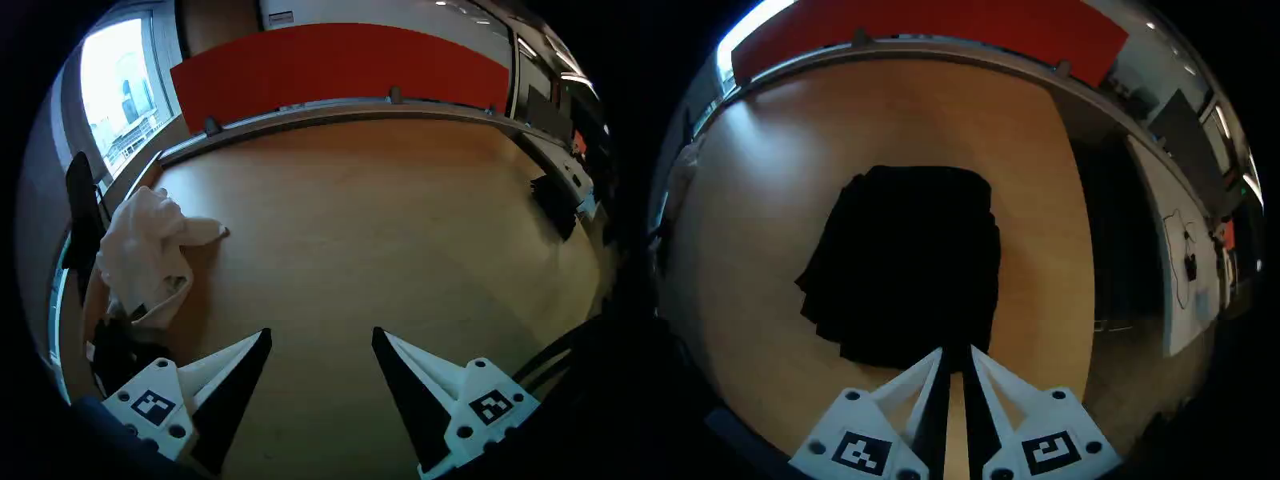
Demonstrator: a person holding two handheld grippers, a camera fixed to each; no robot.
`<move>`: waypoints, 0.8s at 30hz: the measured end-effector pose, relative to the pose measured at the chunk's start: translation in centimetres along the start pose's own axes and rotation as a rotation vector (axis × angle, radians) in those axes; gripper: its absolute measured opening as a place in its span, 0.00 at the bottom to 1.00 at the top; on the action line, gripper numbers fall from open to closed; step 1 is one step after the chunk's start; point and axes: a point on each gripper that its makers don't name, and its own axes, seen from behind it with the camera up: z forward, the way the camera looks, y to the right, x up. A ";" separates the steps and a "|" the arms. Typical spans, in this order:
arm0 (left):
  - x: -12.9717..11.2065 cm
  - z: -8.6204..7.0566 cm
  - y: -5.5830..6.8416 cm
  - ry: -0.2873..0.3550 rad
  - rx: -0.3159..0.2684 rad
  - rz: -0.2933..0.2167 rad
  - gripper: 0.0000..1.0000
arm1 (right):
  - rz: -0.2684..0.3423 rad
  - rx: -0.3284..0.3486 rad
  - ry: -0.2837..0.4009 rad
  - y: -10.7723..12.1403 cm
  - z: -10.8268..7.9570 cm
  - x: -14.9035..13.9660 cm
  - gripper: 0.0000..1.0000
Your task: Fold towel
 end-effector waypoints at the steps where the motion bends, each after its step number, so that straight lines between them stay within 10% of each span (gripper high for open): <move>1: 0.0 0.0 0.0 0.000 0.000 0.000 0.93 | 0.000 -0.004 -0.001 0.1 0.0 -0.1 0.17; 19: 0.2 -0.2 -0.1 0.009 -0.005 0.004 0.93 | 0.012 -0.046 0.029 0.1 -0.6 -0.4 0.98; 24: 0.3 -0.4 -0.1 0.014 -0.008 0.004 0.93 | 0.017 -0.040 0.046 -0.5 -0.9 -0.2 1.00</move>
